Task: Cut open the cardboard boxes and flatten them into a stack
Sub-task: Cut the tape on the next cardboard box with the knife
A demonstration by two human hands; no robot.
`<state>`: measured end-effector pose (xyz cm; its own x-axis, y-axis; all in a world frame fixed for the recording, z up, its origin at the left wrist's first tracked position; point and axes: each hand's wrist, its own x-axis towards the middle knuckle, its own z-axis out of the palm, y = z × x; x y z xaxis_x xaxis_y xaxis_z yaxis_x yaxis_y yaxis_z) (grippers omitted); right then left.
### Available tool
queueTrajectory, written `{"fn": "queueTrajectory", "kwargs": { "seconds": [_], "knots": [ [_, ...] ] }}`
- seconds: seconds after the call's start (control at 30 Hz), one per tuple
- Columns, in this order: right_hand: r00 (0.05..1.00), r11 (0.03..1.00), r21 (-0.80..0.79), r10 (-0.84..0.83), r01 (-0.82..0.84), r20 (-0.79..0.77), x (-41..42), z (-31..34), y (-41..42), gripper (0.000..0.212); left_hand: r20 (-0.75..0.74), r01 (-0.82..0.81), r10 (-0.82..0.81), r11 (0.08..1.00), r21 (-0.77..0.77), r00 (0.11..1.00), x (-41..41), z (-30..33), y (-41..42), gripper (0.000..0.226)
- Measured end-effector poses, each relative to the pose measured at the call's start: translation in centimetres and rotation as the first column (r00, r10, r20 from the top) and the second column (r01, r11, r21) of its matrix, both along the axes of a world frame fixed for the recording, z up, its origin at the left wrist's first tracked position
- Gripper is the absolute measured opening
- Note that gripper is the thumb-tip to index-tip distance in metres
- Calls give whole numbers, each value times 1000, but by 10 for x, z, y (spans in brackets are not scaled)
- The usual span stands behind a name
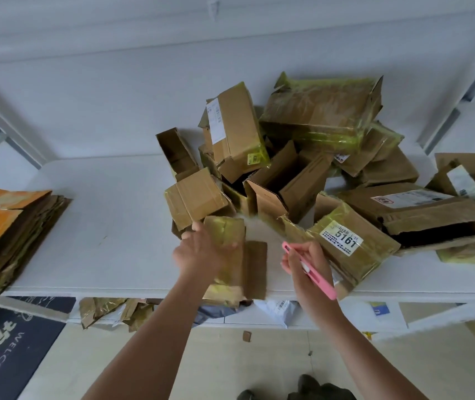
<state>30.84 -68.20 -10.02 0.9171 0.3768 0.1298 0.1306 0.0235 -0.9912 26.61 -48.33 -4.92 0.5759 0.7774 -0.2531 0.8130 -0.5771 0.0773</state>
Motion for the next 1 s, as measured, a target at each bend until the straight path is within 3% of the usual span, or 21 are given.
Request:
{"fn": "queueTrajectory", "kwargs": {
  "seconds": [0.1, 0.23, 0.43, 0.5, 0.57, 0.63, 0.67, 0.77, 0.9, 1.0],
  "knots": [
    [999, 999, -14, 39, -39, -31, -8, -6, 3, 21, 126, -99, 120, 982, -163, 985, -2, -11, 8, 97],
    [994, 995, -34, 94, -96, -61, -22, -12, 9, 9, 238, -126, 253, 887, -445, 938, -6, -20, 10, 75],
    [992, 995, -9, 95, -96, -81, -31, -12, 25, 6, 237, 32, 34, 963, -269, 971, -8, -22, 15, 72],
    [996, 998, -6, 67, -67, -50, -30, -11, 28, 9, 203, -8, 56, 974, -228, 978, -11, -19, 19, 76],
    [998, 998, -17, 61, -62, -18, -25, -7, 34, 18, 92, -77, 84, 994, -84, 992, -17, -14, 20, 79],
    [998, 998, -25, 56, -56, -7, -17, 0, 44, 17, 71, 35, -42, 995, 91, 997, -26, -17, 17, 70],
    [999, 998, -29, 46, -47, -9, -12, 4, 50, 14, 112, 124, -136, 987, 106, 984, -30, -22, 16, 63],
    [999, 999, -41, 34, -35, -31, 2, 5, 60, 8, 214, 252, -229, 964, -87, 950, -34, -34, 21, 57],
    [978, 997, 25, 71, -68, -194, 2, -2, 53, 7, 149, 281, -249, 924, -258, 957, -32, -31, 36, 90],
    [970, 995, 56, 90, -80, -227, -7, -5, 48, 10, 153, 294, -256, 892, -344, 954, -32, -25, 42, 100]
  ]
}}
